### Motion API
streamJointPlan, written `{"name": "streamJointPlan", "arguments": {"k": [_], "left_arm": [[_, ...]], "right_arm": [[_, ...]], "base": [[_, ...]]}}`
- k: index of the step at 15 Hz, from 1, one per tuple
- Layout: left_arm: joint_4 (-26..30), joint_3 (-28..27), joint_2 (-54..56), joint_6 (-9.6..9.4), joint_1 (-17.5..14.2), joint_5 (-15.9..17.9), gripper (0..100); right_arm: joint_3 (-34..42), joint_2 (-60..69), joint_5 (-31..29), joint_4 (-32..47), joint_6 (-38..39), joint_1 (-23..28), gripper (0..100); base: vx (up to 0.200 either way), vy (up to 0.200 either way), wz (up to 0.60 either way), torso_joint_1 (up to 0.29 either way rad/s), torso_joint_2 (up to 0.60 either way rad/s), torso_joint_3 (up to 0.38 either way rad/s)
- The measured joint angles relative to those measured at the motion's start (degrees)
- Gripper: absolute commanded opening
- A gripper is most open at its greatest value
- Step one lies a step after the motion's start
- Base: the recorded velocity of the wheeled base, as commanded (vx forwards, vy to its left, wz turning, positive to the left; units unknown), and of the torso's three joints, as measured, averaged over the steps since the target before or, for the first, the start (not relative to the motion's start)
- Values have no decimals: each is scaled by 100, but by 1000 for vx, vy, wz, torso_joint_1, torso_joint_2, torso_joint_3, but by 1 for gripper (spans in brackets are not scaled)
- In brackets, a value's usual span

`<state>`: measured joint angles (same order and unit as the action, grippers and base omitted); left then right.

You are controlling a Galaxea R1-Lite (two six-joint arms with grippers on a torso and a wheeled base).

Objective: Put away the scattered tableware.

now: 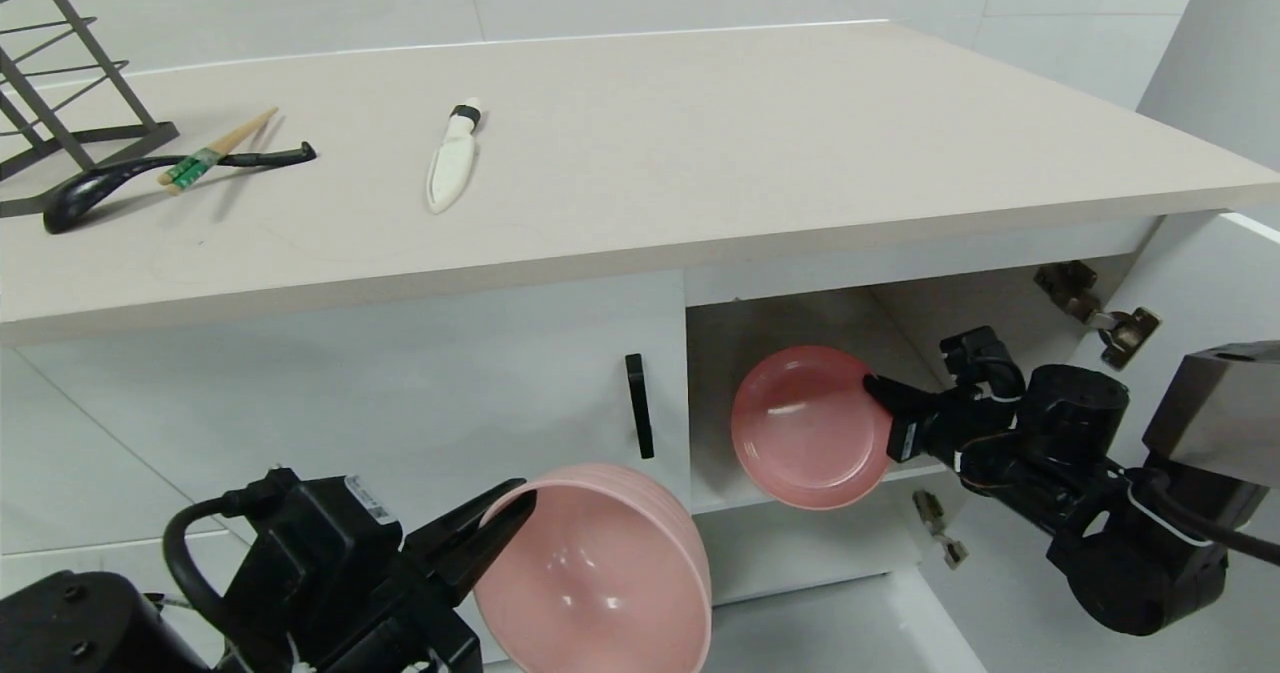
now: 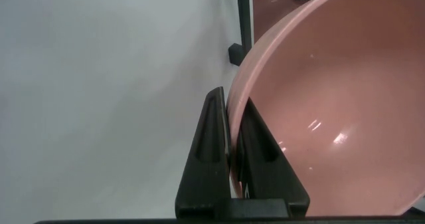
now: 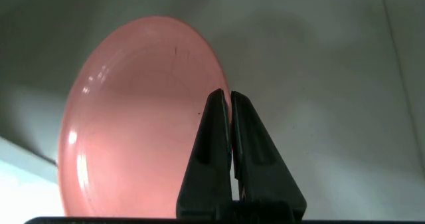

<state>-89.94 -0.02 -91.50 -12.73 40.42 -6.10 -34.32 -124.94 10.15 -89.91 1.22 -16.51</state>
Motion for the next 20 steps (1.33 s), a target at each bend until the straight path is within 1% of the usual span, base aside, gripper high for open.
{"name": "streamJointPlan", "arguments": {"k": [4,11,15,20], "left_arm": [[-2,0,184,48,-10,-9,0],[0,2,322,61,-44,-6,0],[2,2,316,61,-44,-4,0],[0,2,300,61,-44,-2,0]], "right_arm": [[-790,-505,-274,-4,669,2,0],[-1519,-1204,-404,-1,846,0,0],[-1744,-1423,-404,-1,898,0,0],[-1791,-1536,-419,-4,892,0,0]], "base": [[0,0,0,0,0,0],[0,0,0,0,0,0],[0,0,0,0,0,0],[0,0,0,0,0,0]]}}
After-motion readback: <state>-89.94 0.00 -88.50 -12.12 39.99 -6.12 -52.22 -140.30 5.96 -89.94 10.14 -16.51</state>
